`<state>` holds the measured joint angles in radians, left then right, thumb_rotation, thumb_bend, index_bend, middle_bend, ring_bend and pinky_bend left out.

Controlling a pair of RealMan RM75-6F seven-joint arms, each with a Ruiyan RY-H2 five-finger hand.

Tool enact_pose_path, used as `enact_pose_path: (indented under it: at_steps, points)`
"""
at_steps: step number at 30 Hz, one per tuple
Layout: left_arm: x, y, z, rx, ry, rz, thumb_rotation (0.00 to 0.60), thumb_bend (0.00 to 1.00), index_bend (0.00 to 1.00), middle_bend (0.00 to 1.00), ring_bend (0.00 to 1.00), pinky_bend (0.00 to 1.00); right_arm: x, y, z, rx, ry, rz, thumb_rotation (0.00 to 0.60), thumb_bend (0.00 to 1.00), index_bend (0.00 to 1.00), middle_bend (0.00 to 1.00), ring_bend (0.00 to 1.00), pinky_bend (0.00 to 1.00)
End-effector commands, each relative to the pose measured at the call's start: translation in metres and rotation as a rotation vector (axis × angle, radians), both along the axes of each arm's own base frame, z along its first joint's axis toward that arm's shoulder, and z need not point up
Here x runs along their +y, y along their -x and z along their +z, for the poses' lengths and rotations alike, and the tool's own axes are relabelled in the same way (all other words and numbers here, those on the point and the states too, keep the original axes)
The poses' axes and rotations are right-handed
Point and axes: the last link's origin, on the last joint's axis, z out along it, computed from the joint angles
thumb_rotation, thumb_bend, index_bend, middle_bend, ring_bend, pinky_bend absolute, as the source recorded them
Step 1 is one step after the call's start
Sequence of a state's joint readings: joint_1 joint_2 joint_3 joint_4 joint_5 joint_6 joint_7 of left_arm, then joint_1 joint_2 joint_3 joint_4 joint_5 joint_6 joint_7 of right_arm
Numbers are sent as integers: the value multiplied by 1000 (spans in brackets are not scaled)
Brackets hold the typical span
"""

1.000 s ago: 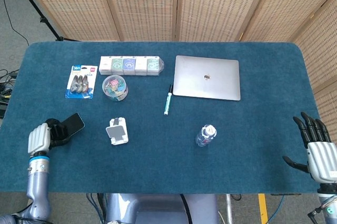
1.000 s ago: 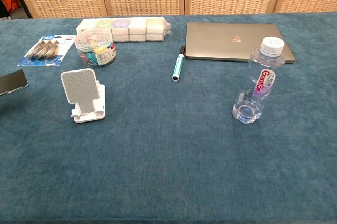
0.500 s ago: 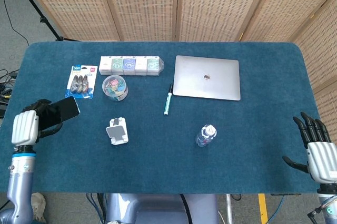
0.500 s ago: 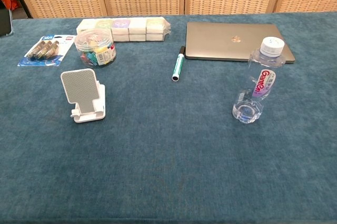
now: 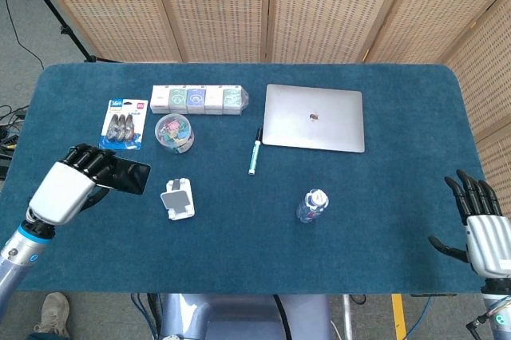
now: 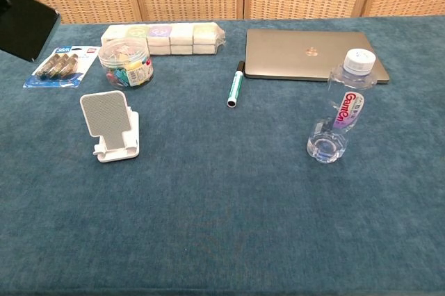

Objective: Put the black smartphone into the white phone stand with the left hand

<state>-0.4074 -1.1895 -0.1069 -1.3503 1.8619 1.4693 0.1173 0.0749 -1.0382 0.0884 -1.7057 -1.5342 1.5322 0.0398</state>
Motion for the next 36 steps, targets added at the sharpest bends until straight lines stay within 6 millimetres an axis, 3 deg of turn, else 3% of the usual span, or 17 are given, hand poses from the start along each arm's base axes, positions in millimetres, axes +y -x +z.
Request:
enact_pose_path:
  at_steps: [1, 13, 24, 36]
  points:
    - [9, -9, -9, 171, -2, -171, 600, 215, 519, 352, 343, 464, -1, 1, 1, 3, 4, -5, 600, 0, 0, 0, 0, 0]
    - [27, -42, -29, 325, 100, -483, 600, 211, 518, 352, 343, 464, -7, 9, 5, 19, 39, -44, 600, 0, 0, 0, 0, 0]
    - [38, -58, -42, 556, 181, -680, 600, 209, 517, 352, 343, 464, -11, 13, 11, 16, 66, -61, 600, 0, 0, 0, 0, 0]
    - [44, -43, -54, 690, 179, -650, 600, 209, 516, 352, 343, 464, -9, 12, 18, -9, 78, -51, 600, 0, 0, 0, 0, 0]
